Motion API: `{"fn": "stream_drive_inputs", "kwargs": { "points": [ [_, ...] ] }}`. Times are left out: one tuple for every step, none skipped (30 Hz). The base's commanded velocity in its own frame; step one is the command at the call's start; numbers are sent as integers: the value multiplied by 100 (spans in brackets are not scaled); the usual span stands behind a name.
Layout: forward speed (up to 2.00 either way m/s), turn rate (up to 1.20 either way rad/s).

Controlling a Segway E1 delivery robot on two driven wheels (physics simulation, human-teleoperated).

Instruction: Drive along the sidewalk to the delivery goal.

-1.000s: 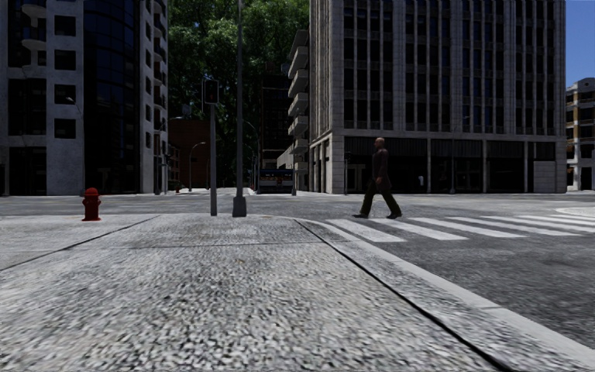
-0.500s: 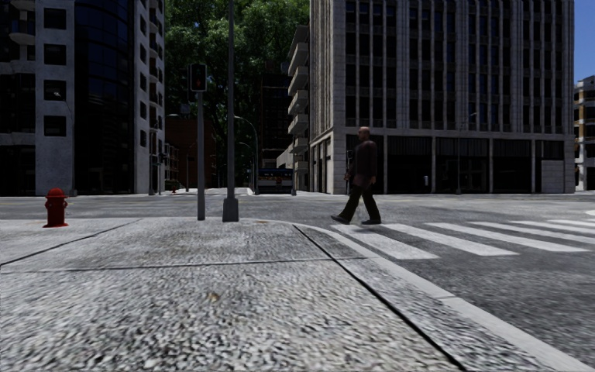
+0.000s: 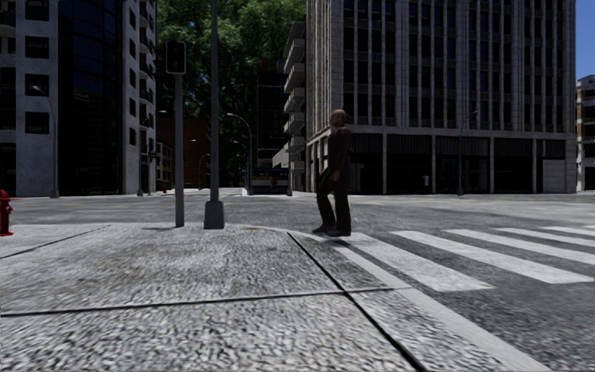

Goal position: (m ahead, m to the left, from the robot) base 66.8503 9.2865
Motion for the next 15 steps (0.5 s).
{"fn": "stream_drive_inputs", "kwargs": {
  "points": [
    [200,-27],
    [200,-29],
    [200,-30],
    [200,-30],
    [200,-30],
    [200,-31],
    [200,-33],
    [200,-33],
    [200,-39],
    [200,-41],
    [200,-45],
    [200,-45],
    [200,-48],
    [200,-49],
    [200,-51]
  ]
}}
